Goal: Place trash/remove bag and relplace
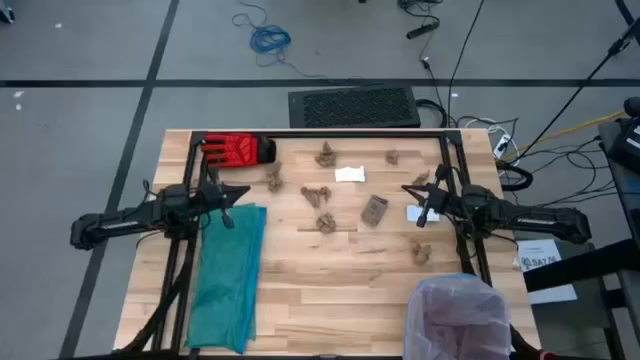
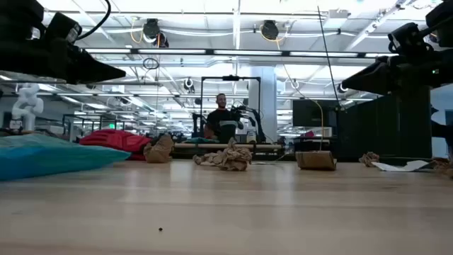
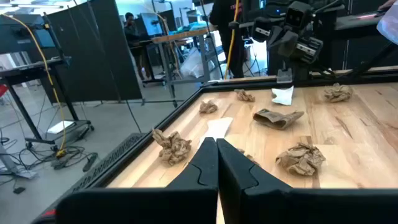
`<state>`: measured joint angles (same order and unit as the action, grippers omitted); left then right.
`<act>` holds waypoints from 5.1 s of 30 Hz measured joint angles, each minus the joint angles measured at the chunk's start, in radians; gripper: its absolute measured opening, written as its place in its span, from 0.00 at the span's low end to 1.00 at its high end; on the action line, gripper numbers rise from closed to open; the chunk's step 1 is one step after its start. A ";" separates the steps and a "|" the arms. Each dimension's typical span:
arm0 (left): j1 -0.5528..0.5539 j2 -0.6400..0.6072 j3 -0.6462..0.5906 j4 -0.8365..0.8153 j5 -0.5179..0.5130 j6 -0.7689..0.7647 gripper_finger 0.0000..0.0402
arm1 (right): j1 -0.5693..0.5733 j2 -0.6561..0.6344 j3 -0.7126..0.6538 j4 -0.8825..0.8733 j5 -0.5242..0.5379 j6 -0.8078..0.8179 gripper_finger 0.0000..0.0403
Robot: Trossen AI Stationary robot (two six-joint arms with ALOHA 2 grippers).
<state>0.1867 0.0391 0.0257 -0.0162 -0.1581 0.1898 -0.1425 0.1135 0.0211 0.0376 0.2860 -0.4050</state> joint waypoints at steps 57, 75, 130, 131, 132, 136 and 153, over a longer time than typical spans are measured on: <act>0.000 0.000 0.000 0.000 0.000 0.000 0.00 | 0.000 0.000 0.000 0.000 0.000 0.000 0.00; 0.000 0.000 0.000 0.000 0.000 0.000 0.00 | -0.004 0.000 0.000 0.008 0.037 -0.056 0.00; 0.000 0.000 0.000 0.000 0.000 0.000 0.00 | -0.001 0.828 0.669 -0.491 -0.287 0.635 0.32; 0.000 0.000 0.000 0.000 0.000 0.000 0.00 | 0.006 0.854 0.670 -0.491 -0.289 0.655 0.35; 0.000 0.000 0.000 0.000 0.000 0.000 0.00 | 0.014 0.880 0.670 -0.491 -0.286 0.668 0.39; 0.000 0.000 0.000 0.000 0.000 0.000 0.00 | 0.046 0.982 0.670 -0.487 -0.245 0.711 0.52; 0.000 0.000 0.000 0.000 0.000 0.000 0.00 | 0.124 1.359 0.670 -0.372 -0.116 0.770 0.62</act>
<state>0.1867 0.0387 0.0257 -0.0162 -0.1585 0.1898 -0.0181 1.4728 0.6910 -0.3346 0.1699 0.3652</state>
